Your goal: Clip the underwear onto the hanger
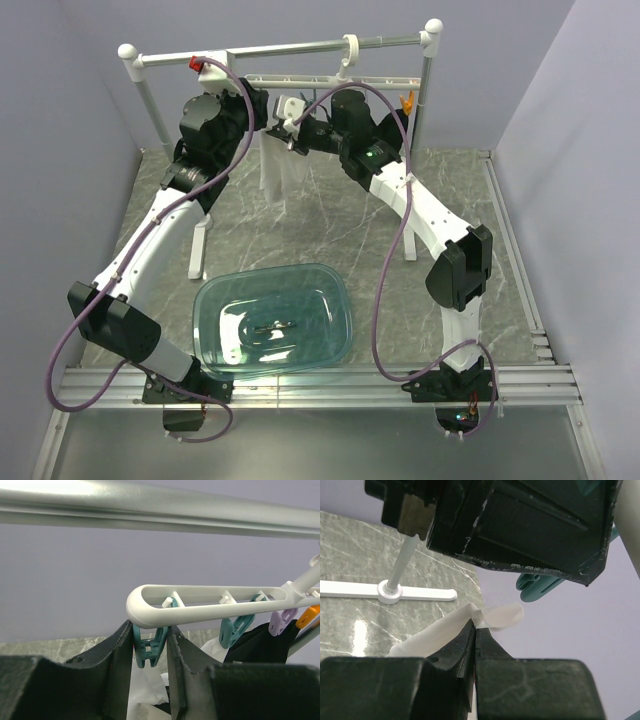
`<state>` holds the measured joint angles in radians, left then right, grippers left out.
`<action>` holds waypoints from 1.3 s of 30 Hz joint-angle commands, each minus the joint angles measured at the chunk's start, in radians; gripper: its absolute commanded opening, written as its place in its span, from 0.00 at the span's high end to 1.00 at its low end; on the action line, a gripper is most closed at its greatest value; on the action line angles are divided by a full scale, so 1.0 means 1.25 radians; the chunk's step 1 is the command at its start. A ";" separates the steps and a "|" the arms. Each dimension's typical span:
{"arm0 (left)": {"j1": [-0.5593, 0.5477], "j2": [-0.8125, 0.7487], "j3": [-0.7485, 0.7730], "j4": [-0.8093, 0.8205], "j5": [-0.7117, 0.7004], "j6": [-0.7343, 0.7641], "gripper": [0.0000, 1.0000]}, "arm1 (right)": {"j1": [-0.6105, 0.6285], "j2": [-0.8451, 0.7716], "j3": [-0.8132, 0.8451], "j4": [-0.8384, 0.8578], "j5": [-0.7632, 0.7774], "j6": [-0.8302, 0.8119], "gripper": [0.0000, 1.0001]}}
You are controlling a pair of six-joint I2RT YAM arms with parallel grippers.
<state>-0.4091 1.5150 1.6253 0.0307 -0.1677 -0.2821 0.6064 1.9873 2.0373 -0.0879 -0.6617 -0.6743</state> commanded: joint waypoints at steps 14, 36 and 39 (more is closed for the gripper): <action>0.003 -0.022 0.003 0.009 0.029 0.006 1.00 | 0.002 -0.037 0.013 0.067 0.007 0.002 1.00; 0.002 -0.018 -0.007 0.002 0.036 0.023 1.00 | 0.001 -0.033 0.032 0.069 0.010 0.004 1.00; 0.003 -0.018 -0.008 0.002 0.037 0.026 1.00 | 0.003 -0.034 0.031 0.069 0.011 0.004 1.00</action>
<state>-0.4088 1.5150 1.6096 0.0181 -0.1421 -0.2691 0.6064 1.9873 2.0373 -0.0517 -0.6567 -0.6735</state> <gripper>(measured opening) 0.339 0.010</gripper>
